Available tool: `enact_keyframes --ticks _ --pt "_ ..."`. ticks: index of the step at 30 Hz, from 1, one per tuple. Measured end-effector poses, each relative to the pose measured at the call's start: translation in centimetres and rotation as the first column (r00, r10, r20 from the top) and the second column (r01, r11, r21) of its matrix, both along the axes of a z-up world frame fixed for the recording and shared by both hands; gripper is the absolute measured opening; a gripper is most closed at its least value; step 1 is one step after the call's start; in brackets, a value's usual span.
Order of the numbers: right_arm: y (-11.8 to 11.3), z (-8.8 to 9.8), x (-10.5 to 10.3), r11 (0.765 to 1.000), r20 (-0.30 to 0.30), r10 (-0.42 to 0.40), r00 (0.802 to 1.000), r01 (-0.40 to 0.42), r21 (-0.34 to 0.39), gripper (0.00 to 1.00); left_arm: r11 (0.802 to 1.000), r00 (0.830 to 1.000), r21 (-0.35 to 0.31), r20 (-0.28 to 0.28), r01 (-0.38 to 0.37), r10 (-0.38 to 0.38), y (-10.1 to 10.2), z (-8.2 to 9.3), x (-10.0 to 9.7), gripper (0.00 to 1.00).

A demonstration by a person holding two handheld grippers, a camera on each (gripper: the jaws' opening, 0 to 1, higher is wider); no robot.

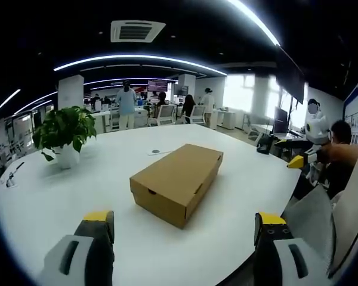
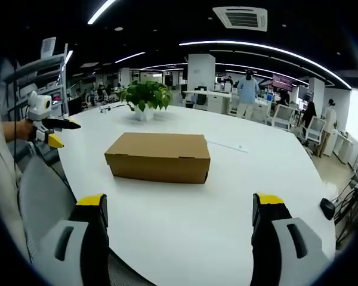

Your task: Operate the shoe box by opening the lid, removing the specified soft item, and placing it in the target area until the item is outside and the box remains undamaged.

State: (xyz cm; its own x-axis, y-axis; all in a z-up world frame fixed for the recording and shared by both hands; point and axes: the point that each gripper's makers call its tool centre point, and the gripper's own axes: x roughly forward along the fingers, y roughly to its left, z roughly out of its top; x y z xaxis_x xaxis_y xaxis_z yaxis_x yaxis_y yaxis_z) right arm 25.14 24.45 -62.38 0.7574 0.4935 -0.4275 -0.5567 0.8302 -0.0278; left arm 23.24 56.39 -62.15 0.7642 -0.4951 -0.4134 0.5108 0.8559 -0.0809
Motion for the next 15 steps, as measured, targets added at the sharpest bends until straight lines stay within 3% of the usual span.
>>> enact_keyframes --ticks 15 --pt "-0.08 -0.06 -0.20 1.000 -0.002 0.010 1.000 -0.010 -0.004 0.96 1.000 1.000 -0.001 -0.005 0.005 -0.005 -0.22 -0.13 -0.06 1.00"
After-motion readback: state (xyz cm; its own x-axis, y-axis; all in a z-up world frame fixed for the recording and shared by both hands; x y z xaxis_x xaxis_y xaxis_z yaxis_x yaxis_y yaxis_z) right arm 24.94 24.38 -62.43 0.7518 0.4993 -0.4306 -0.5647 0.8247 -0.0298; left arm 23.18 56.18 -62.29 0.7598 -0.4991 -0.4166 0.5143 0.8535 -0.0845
